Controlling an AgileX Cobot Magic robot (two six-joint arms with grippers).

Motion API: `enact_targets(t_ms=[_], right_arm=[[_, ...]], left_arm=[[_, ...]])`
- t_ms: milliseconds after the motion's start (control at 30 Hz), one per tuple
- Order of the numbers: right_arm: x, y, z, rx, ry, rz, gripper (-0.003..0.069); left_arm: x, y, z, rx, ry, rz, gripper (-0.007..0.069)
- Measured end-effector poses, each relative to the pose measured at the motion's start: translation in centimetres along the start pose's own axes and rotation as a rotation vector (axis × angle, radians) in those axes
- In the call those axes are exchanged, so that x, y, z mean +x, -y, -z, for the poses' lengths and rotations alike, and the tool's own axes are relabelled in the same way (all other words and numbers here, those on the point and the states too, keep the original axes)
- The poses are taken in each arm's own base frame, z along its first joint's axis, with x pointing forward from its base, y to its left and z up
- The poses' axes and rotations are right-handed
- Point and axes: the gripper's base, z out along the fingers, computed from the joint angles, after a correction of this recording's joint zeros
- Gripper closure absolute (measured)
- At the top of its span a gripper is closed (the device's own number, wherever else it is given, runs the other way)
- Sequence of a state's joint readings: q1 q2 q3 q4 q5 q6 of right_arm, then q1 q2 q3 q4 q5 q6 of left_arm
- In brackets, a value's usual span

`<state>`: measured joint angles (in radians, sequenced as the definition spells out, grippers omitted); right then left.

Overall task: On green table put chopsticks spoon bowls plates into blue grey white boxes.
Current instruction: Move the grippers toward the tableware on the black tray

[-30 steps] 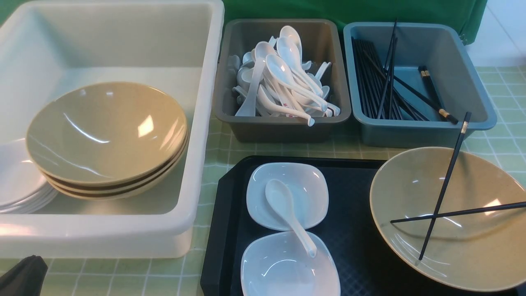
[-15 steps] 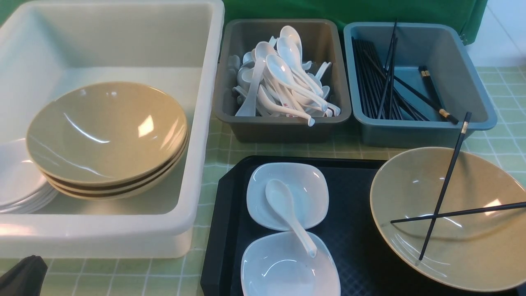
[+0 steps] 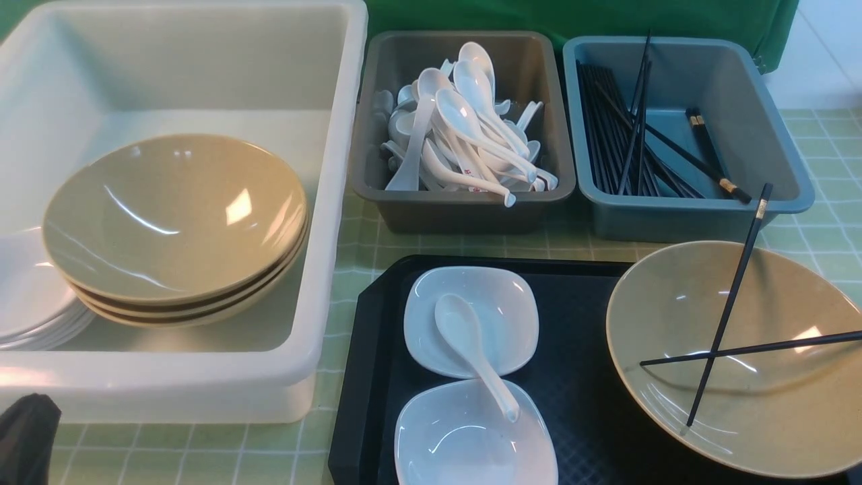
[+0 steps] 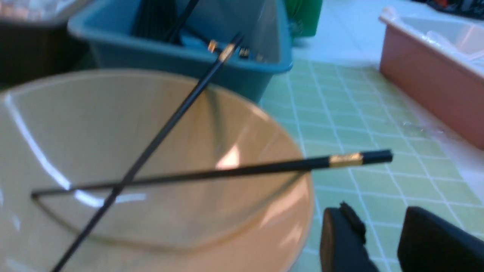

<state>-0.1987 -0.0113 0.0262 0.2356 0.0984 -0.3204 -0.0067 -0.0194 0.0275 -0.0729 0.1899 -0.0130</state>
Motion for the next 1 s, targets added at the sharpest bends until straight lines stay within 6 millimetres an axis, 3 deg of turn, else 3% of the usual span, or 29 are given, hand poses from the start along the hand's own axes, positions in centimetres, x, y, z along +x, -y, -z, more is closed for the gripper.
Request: enact_targets(t_ms=[533,800,933,967,1000], right_arm=[[-0.6,0.2,0.0,0.013,0.077,-0.320,0.0423],[-2.4,0.8,0.4,0.026,0.289,-0.463,0.0423],[-3.1,0.9,0.6,0.018,0.332,-0.508,0.0423],[-4.3,0.9,1.0,0.009,0.367,-0.510,0.0423],[-4.7,1.0,1.2,0.007,0.379,-0.509,0.0423]], left_arm=[[-0.6,0.0,0.0,0.003,0.068,0.018,0.0626],[-4.0,-0.6,0.9,0.045,0.464,0.496,0.0626],[-5.0,-0.9,1.5,0.066,0.581,0.577,0.0626],[-6.3,-0.6,2.0,0.098,0.606,0.593,0.0626],[-6.3,-0.6,2.0,0.098,0.601,0.589,0.0626]])
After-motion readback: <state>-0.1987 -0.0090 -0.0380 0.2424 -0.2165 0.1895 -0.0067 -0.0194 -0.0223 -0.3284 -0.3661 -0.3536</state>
